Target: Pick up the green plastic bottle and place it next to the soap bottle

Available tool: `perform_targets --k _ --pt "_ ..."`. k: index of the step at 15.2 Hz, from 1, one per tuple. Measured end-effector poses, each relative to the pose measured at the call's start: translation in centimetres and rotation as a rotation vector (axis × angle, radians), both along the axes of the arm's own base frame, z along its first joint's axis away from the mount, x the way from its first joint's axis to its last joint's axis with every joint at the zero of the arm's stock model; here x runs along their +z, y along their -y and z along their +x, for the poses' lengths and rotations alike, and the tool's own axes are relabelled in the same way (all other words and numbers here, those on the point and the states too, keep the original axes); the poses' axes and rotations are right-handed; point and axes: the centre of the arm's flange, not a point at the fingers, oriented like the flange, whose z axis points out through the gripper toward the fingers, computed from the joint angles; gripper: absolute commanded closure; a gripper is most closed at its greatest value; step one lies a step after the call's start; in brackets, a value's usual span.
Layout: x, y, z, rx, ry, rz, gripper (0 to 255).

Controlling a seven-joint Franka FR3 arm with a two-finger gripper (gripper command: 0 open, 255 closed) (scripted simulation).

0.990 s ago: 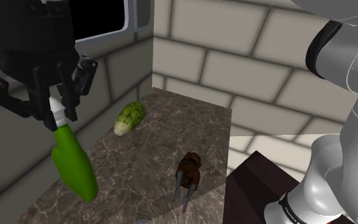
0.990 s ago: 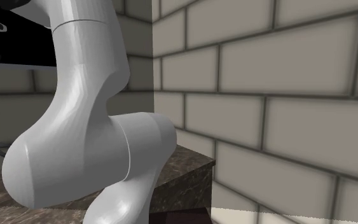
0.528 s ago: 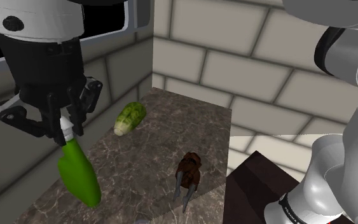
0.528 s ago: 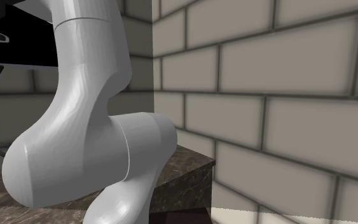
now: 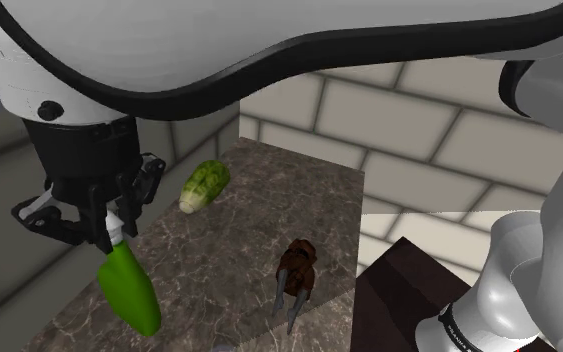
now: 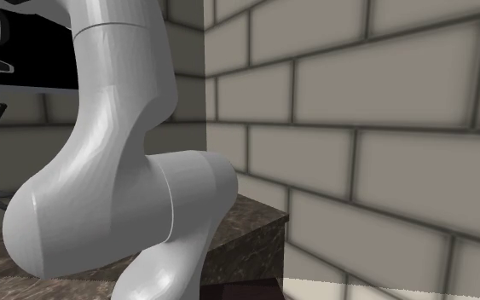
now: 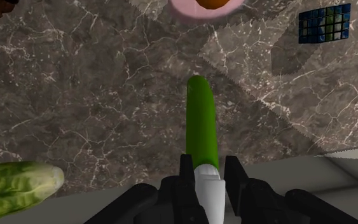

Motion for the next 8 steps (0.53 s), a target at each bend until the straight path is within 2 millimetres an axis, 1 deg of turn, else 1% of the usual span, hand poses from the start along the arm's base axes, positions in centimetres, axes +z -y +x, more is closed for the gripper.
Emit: perform_targets --k 8 --pt "-4.3 -0.1 -0.1 0.0 0.0 0.0 255"
